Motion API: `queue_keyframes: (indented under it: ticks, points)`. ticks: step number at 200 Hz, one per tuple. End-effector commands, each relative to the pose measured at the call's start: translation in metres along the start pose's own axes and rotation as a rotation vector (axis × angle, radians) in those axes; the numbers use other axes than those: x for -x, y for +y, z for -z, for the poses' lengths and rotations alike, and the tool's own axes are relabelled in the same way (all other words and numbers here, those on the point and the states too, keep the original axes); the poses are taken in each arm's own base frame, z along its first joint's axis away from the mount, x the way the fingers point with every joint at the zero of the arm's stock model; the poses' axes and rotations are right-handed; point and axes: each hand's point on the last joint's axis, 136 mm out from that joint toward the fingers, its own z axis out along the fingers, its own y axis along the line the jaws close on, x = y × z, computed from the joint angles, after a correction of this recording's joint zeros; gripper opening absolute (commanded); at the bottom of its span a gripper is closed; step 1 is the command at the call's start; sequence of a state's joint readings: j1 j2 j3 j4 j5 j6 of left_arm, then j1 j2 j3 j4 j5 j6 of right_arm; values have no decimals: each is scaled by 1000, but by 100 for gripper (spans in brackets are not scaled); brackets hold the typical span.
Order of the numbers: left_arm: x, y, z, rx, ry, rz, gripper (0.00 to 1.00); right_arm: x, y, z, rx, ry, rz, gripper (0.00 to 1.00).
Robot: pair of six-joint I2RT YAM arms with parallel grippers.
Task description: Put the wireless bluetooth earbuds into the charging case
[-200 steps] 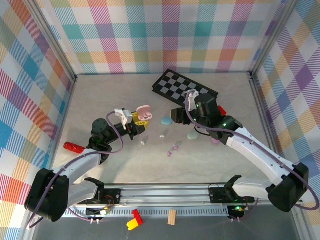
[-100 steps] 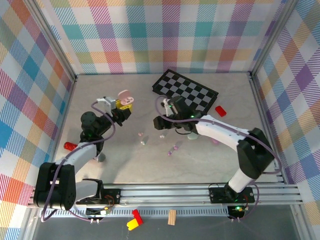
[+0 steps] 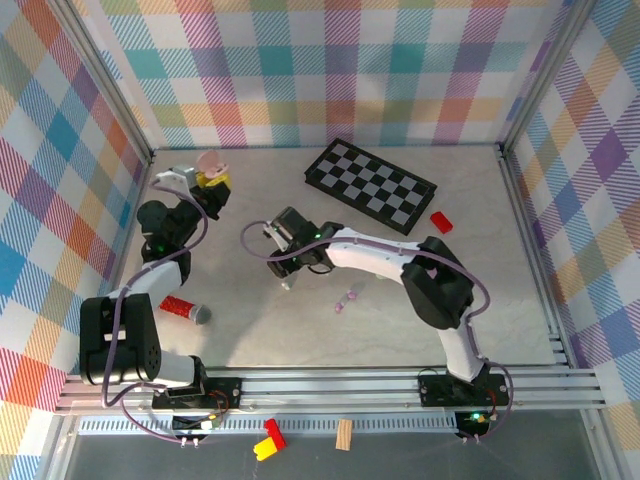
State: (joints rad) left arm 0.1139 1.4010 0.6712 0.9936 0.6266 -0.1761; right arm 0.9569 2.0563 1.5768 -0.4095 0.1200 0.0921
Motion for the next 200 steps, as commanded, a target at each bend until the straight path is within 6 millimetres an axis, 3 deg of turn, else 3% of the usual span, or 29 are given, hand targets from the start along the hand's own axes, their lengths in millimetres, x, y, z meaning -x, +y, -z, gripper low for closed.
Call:
queue_keyframes:
  ticks: [1, 86, 157, 200]
  points:
    - [9, 13, -1, 38, -11, -8, 32, -3, -3, -9, -82, 51, 99, 56]
    - [1, 16, -2, 39, 6, -11, 32, -12, 1, -50, -134, 169, 172, 41]
    - [-3, 16, -4, 27, 16, -3, 32, -20, -2, -65, -150, 199, 168, 27]
    - [-6, 17, -4, 27, 23, 5, 32, -22, -5, -69, -165, 218, 160, 24]
